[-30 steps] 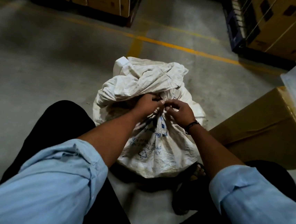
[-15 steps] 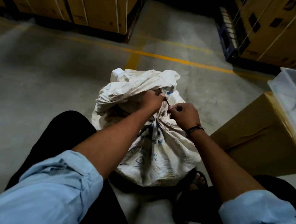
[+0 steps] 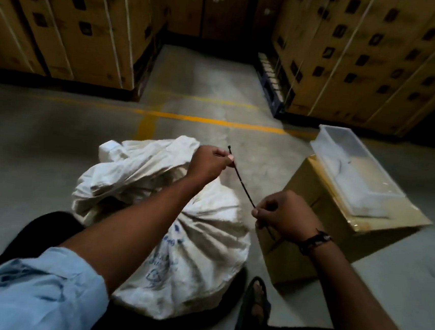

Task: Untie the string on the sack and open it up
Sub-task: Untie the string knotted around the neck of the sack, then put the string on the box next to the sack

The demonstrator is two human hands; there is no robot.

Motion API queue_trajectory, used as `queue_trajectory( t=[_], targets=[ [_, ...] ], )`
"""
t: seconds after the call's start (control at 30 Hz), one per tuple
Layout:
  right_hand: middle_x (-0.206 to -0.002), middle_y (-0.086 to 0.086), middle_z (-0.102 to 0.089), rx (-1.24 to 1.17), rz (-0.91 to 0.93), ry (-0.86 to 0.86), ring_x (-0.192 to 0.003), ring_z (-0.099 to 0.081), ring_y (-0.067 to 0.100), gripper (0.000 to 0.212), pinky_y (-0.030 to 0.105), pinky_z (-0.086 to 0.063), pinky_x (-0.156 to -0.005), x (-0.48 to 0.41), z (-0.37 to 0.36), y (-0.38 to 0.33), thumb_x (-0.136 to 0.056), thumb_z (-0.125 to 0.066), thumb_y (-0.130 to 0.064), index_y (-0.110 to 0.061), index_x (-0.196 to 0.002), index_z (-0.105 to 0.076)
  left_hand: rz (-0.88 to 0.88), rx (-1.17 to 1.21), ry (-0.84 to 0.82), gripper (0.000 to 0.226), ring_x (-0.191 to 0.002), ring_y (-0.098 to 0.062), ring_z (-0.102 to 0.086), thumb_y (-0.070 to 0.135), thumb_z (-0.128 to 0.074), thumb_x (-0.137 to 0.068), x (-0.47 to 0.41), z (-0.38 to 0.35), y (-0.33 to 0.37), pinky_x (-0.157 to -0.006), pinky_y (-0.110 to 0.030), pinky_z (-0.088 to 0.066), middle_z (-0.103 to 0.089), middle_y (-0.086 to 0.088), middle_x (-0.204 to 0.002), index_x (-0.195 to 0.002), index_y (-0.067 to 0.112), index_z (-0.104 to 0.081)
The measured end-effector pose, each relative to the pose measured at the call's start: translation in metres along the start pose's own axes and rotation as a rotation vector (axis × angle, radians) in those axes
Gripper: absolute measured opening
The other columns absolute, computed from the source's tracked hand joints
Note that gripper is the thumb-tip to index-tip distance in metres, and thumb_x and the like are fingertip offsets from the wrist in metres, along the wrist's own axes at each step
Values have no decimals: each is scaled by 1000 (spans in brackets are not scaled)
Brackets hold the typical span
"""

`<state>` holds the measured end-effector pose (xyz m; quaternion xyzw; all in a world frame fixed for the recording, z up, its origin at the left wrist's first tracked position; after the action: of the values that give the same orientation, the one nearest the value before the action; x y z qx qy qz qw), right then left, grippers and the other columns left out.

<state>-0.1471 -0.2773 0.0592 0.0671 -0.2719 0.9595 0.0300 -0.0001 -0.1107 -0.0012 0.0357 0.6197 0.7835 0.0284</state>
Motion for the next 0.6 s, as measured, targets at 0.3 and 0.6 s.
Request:
queue_trajectory(
  t=[0.3, 0.6],
  targets=[
    [-79, -4, -74, -34, -238, 653, -75, -66, 11, 11, 23, -49, -66, -6, 98, 102, -87, -70, -28, -21, -85, -78, -151, -8, -94, 19, -66, -16, -63, 23, -77, -79, -68, -132, 135, -62, -28, -46, -75, -9, -77, -62, 20, -69],
    [-96, 4, -67, 72, -527, 920, -95, -59, 26, 15, 45, -53, -86, -37, 122, 177, -82, -74, -39, -27, -90, -80, -87, -534, -67, 32, -116, -35, -39, 49, -74, -71, -127, -291, 184, -91, -44, -35, -53, -2, -128, -98, 31, -74]
  ],
)
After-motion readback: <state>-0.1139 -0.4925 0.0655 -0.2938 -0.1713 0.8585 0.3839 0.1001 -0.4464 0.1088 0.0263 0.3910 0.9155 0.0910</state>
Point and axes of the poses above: each hand's wrist, its own x-axis away from the middle knuckle, its own z-axis out of the back of the hand, y = z × x, the point moved 1 cm from there along -x, towards the middle knuckle
